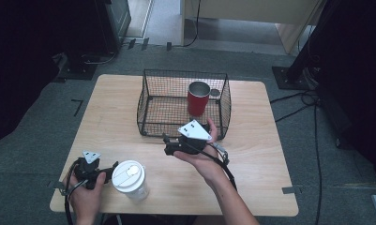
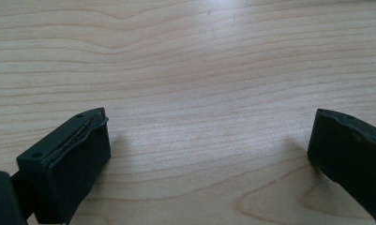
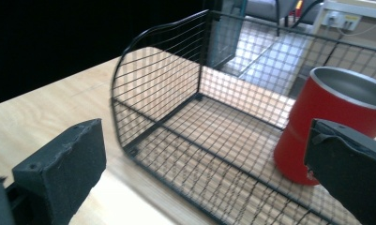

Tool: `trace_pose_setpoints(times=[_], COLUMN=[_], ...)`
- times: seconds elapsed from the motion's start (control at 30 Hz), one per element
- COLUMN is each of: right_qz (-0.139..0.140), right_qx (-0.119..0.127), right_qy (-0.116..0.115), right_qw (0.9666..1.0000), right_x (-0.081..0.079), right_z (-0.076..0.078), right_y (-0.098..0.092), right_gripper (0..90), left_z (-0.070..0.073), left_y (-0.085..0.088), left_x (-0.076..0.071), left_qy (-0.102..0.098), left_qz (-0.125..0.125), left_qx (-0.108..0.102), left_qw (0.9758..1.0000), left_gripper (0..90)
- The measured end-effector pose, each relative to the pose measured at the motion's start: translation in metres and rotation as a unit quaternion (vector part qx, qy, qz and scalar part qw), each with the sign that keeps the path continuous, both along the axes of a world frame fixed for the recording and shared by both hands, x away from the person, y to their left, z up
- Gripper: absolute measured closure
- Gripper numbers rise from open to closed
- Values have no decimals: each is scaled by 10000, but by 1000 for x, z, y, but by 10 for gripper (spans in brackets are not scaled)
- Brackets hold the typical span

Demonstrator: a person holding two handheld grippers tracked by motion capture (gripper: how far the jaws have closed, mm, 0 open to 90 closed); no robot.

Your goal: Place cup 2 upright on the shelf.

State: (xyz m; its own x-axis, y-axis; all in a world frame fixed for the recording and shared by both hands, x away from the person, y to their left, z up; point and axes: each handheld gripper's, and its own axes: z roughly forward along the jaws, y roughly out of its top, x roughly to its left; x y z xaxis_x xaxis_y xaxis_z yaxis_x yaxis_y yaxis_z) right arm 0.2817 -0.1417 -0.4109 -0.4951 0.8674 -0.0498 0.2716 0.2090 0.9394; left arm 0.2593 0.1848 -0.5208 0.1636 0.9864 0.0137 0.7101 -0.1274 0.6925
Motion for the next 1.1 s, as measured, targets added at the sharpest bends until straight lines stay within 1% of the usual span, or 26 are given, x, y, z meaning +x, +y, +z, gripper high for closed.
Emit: trace_pose_setpoints(times=[0.17,0.33,0.53,0.67,0.73,1.0,1.1], right_qz=[130,256,424,495,542,798,910], right_qx=[-16,37,49,80,134,147,145], right_qy=[69,131,173,217,258,273,317], right_qw=[9999,9996,9989,9985,9981,9963,9952], right_x=[-13,-26,-38,-46,-51,-69,-77], right_z=[-11,-19,-29,-33,-35,-38,-43], right_y=[4,8,11,11,12,15,17], right_gripper=[0,0,0,0,0,0,0], left_z=[0,0,0,0,0,0,0], left_y=[0,0,0,0,0,0,0], left_x=[0,0,0,0,0,0,0], left_qy=[-3,1,-10,-10,-10,-9,-7], left_qz=[5,3,4,4,4,10,11], left_qx=[-4,0,-5,-5,-4,-8,-8], left_qw=[10000,10000,10000,10000,10000,10000,10000], left_gripper=[0,0,0,0,0,0,0])
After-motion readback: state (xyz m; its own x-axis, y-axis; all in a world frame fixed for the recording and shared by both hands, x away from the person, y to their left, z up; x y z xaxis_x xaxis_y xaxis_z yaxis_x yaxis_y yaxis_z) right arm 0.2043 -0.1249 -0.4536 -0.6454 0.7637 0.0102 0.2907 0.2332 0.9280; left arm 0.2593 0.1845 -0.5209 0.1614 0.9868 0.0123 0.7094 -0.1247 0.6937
